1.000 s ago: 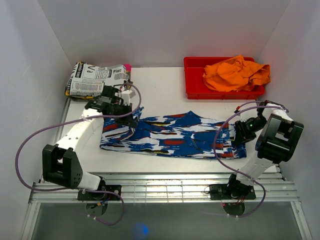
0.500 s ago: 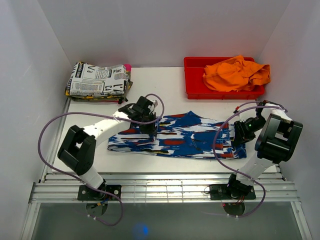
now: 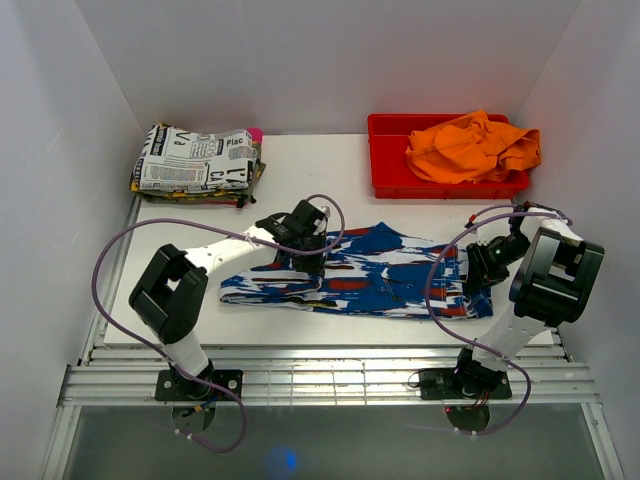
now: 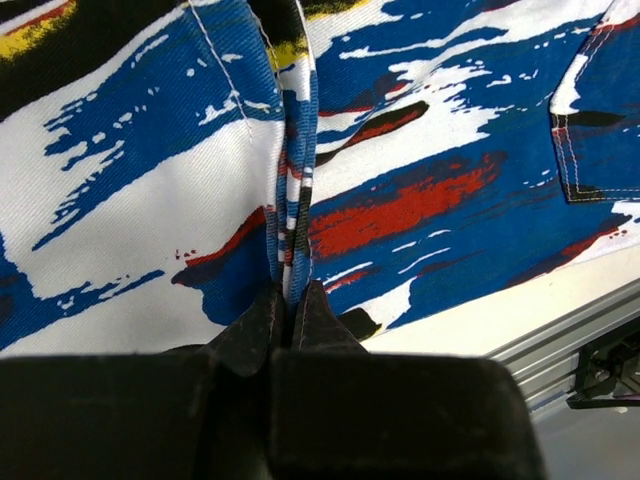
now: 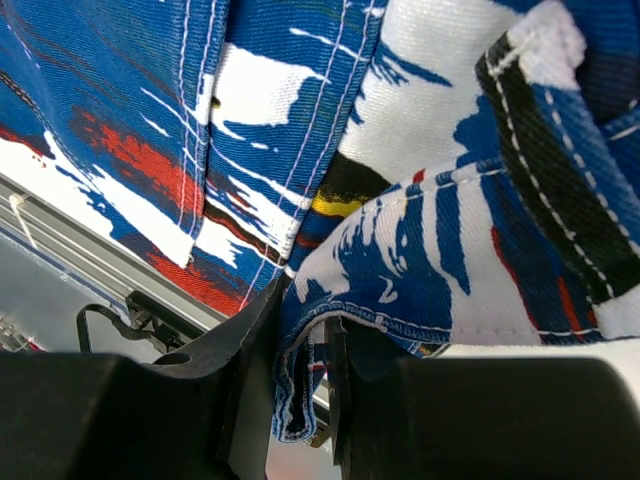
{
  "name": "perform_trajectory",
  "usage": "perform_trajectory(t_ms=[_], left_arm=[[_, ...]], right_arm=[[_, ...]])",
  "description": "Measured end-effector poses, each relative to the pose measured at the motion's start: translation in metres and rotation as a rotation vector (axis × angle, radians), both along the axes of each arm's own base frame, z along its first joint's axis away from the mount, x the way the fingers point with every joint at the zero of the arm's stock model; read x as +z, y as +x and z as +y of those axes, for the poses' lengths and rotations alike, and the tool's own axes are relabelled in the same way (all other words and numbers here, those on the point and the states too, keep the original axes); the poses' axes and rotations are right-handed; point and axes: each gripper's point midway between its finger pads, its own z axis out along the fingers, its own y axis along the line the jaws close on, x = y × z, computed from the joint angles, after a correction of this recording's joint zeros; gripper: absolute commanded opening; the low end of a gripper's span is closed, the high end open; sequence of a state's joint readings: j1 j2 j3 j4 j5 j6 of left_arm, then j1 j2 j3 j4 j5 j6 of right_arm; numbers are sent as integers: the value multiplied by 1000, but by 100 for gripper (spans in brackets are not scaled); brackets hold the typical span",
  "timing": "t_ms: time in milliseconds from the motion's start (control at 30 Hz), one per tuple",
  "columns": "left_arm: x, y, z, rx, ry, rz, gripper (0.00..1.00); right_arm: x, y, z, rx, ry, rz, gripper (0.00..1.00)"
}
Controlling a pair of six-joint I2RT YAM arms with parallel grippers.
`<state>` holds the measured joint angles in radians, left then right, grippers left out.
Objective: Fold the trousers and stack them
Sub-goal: Fold the trousers
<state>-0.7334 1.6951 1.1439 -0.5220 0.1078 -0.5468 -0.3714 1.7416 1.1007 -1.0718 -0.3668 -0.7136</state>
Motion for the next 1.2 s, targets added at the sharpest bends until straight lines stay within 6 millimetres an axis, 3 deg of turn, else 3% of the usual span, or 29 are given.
perform_trajectory(t_ms=[200, 567, 700, 800, 933, 967, 1033, 1100, 1200], left_arm=[[4, 4, 0, 0, 16, -29, 0], [38, 12, -9, -18, -57, -107, 0], [32, 16, -16, -21, -66, -98, 0], [14, 15, -20, -21, -51, -57, 0], [-14, 11, -21, -17, -16, 7, 19], [-19, 10, -20, -17, -9, 16, 45], [-22, 9, -20, -22, -4, 23, 71], [-20, 8, -21, -37, -6, 16, 86], [-9, 7, -18, -73, -8, -12, 94]], right_arm=[[0, 0, 0, 1, -1, 0, 27], [0, 0, 0, 2, -1, 1, 27], [0, 0, 0, 2, 0, 2, 27], [1, -1, 1, 3, 0, 3, 27], [1, 0, 1, 5, 0, 3, 28], [1, 0, 1, 5, 0, 4, 29], [1, -1, 1, 5, 1, 5, 34], [2, -1, 2, 5, 3, 9, 42], [5, -2, 3, 5, 7, 18, 61]])
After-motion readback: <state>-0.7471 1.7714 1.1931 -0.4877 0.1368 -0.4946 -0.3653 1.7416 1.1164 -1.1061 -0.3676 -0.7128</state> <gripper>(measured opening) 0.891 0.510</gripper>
